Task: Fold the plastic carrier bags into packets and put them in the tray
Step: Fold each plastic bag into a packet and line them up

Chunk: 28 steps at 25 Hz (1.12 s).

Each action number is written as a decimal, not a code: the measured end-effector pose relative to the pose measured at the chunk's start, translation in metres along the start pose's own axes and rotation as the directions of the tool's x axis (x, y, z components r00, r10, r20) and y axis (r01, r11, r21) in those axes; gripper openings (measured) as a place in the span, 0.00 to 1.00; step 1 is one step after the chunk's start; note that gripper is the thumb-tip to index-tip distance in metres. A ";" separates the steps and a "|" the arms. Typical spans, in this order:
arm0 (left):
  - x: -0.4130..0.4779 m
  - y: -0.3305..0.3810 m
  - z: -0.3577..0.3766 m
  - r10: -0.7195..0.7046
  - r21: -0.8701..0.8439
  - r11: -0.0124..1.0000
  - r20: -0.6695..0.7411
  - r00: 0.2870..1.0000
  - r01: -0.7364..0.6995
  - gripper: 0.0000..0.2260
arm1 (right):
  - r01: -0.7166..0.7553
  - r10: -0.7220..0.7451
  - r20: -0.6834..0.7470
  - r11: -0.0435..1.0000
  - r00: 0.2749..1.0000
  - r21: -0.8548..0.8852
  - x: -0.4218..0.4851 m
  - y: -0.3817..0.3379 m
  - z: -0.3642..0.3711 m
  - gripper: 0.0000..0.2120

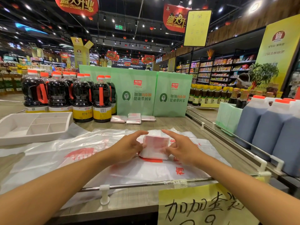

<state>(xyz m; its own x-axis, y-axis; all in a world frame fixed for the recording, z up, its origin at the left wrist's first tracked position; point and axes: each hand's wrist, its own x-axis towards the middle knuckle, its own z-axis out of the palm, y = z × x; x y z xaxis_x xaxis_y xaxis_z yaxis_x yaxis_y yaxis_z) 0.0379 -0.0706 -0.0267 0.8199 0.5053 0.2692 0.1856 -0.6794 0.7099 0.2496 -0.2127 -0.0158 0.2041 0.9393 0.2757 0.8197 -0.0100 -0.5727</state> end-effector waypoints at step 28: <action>0.005 -0.002 0.002 -0.332 0.711 0.703 0.298 0.895 0.024 0.37 | 0.091 0.169 0.441 0.856 0.882 -0.509 0.010 0.018 0.004 0.35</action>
<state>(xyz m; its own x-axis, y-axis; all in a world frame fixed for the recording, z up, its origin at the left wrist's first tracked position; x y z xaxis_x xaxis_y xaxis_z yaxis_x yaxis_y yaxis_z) 0.0423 -0.0674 -0.0281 0.8338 0.5188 -0.1888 0.5348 -0.8439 0.0429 0.2638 -0.2016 -0.0263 0.0825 0.9776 -0.1937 0.9926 -0.0980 -0.0718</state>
